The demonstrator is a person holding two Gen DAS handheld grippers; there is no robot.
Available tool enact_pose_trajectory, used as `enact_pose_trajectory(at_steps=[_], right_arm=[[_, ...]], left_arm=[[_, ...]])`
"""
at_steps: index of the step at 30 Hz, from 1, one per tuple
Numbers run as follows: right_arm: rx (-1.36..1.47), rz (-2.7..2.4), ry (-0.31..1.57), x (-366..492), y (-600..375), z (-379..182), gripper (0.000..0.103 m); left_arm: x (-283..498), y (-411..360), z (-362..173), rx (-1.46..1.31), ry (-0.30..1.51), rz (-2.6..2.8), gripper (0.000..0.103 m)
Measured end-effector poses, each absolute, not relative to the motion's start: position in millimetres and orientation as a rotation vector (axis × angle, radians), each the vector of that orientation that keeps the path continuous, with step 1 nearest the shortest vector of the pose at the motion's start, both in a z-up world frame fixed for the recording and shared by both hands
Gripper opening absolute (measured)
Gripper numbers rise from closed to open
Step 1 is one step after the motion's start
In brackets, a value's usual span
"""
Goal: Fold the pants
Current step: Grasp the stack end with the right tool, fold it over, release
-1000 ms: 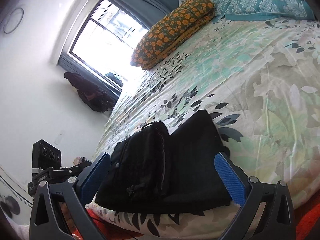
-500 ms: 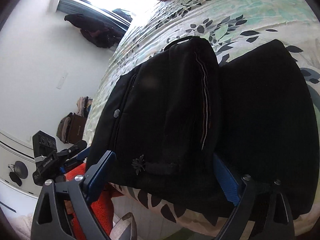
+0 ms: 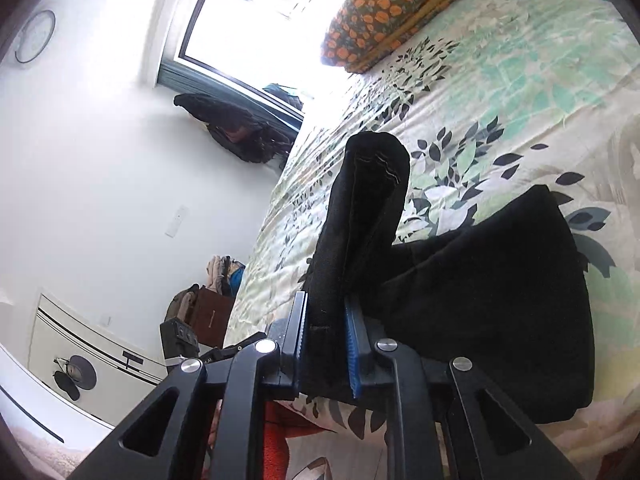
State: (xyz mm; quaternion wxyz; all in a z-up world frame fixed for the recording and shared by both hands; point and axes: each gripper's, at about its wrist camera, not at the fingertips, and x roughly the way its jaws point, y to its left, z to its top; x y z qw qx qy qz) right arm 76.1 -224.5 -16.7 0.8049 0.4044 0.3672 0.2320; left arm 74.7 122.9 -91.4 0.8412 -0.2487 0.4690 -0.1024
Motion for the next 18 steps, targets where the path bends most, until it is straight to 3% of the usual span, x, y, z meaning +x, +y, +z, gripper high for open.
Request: enact_pose_trajectory(at_steps=[6, 9, 14, 16, 18], right_arm=[[0.883, 0.374, 0.778, 60, -267, -30, 0.014], [0.949, 0.312, 0.792, 49, -285, -55, 0.003], [0.913, 0.274, 0.896, 48, -288, -77, 0.004], [0.856, 0.255, 0.897, 50, -285, -70, 0.011], [0.858, 0.227, 0.900, 52, -288, -71, 0.054]], left_arm=[[74, 116, -91, -0.505, 0.996, -0.233, 0.068], [72, 111, -88, -0.479, 0.987, -0.244, 0.068], [74, 105, -93, -0.482, 1.009, -0.258, 0.068], [73, 102, -92, -0.468, 1.006, -0.261, 0.068], [73, 101, -91, -0.458, 1.004, -0.260, 0.068]])
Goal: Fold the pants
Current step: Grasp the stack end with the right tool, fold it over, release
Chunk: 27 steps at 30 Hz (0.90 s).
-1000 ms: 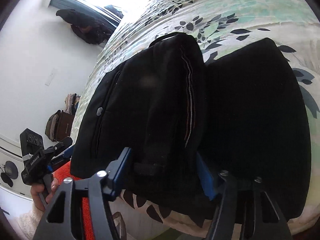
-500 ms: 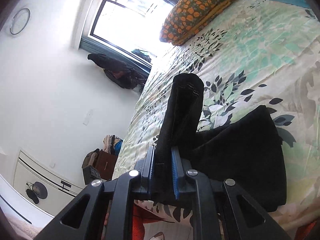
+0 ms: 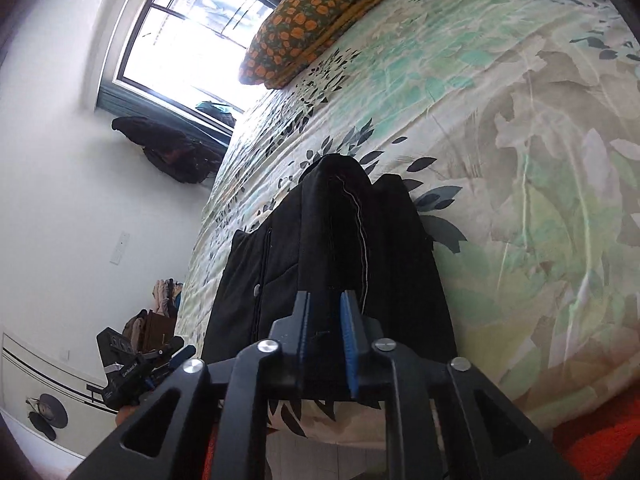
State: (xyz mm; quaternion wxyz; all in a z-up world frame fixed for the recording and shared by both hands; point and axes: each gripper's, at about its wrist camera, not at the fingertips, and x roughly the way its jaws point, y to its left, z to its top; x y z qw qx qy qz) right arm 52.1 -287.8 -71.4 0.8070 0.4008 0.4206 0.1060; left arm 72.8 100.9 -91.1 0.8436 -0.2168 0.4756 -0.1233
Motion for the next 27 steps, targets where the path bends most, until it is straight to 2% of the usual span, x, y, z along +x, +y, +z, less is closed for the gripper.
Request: enact_pose_trajectory(at_steps=[1, 5, 9, 10, 11, 12, 14, 21, 23, 27], right_arm=[[0.867, 0.203, 0.892, 50, -292, -73, 0.081], [0.905, 0.239, 0.925, 50, -294, -82, 0.083], [0.740, 0.266, 1.050, 72, -266, -90, 0.081], [0.706, 0.273, 1.073, 76, -259, -93, 0.073], [0.698, 0.310, 1.085, 79, -253, -95, 0.043], [0.670, 0.318, 1.089, 81, -247, -91, 0.031], [0.627, 0.341, 1.054, 81, -240, -76, 0.022], [0.608, 0.315, 0.858, 59, -260, -11, 0.018], [0.628, 0.255, 0.887, 53, -272, -27, 0.018], [0.652, 0.128, 1.060, 55, -281, -89, 0.019]], left_arm=[[73, 101, -91, -0.458, 1.006, -0.258, 0.068], [73, 105, -94, -0.480, 1.012, -0.248, 0.068], [74, 106, -97, -0.495, 1.024, -0.245, 0.068], [74, 105, -98, -0.491, 1.028, -0.244, 0.068], [74, 104, -98, -0.484, 1.029, -0.245, 0.068], [73, 104, -98, -0.476, 1.031, -0.245, 0.068], [73, 103, -99, -0.469, 1.034, -0.241, 0.068], [72, 106, -97, -0.470, 1.024, -0.239, 0.068], [73, 105, -96, -0.468, 1.020, -0.242, 0.068], [76, 98, -100, -0.454, 1.037, -0.252, 0.068]])
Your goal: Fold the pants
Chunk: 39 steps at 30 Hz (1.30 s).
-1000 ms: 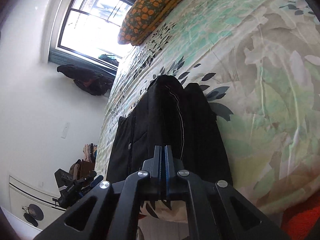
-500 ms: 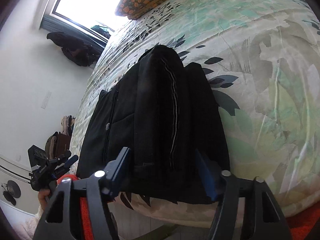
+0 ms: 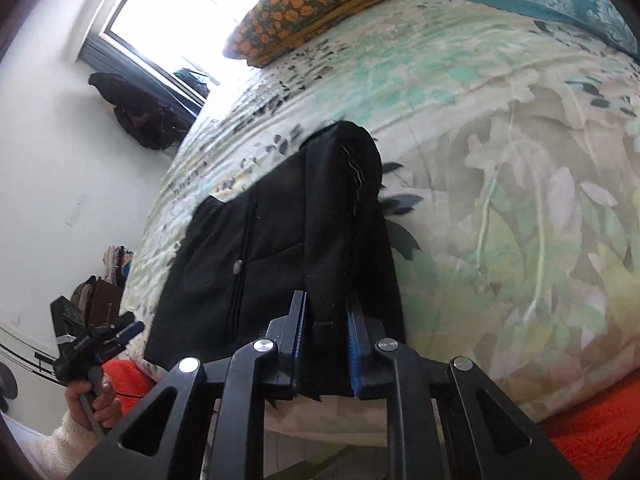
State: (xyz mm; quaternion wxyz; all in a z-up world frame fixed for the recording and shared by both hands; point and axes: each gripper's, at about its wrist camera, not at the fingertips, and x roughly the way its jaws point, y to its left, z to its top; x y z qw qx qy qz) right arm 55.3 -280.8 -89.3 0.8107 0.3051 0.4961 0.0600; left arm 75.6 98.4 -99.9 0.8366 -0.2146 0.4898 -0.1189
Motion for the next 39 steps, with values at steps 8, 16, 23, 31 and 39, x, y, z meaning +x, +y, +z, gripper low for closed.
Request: enact_pose_trajectory(at_steps=[8, 16, 23, 31, 39], right_arm=[[0.547, 0.025, 0.914, 43, -289, -55, 0.082], [0.231, 0.151, 0.816, 52, -221, -21, 0.085], [0.171, 0.242, 1.065, 67, -186, -84, 0.050], [0.243, 0.228, 0.986, 53, -202, -58, 0.052], [0.213, 0.186, 0.867, 97, -216, -21, 0.055]], left_arm=[[56, 64, -72, -0.302, 0.958, -0.443, 0.068], [55, 10, -71, -0.013, 0.929, -0.348, 0.068], [50, -29, -124, 0.199, 1.039, -0.467, 0.070], [48, 13, -79, 0.029, 0.998, -0.395, 0.069], [104, -50, -72, 0.145, 0.957, -0.364, 0.077]])
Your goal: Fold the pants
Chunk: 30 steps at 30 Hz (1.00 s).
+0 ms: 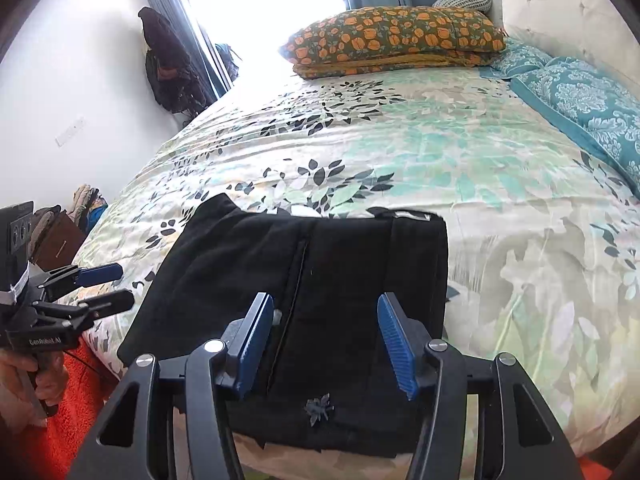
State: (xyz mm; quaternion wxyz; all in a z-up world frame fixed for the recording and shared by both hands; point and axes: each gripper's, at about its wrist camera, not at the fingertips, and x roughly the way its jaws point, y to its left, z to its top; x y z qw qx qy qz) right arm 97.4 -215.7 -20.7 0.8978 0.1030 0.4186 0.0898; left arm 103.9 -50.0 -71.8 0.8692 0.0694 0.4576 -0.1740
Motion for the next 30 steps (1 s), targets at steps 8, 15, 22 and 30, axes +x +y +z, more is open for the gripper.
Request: enact_pose_trajectory(at_steps=[8, 15, 22, 30], right_arm=[[0.201, 0.144, 0.980, 101, -225, -63, 0.063], [0.269, 0.250, 0.855, 132, -217, -27, 0.064], [0.318, 0.250, 0.934, 137, -228, -88, 0.068], [0.546, 0.195, 0.822, 111, -271, -50, 0.068]], left_arm=[[118, -39, -104, 0.110, 1.074, -0.341, 0.079], [211, -32, -86, -0.049, 1.017, -0.366, 0.079], [277, -10, -162, -0.175, 1.115, -0.153, 0.081], [235, 5, -110, -0.156, 1.048, -0.192, 0.079]])
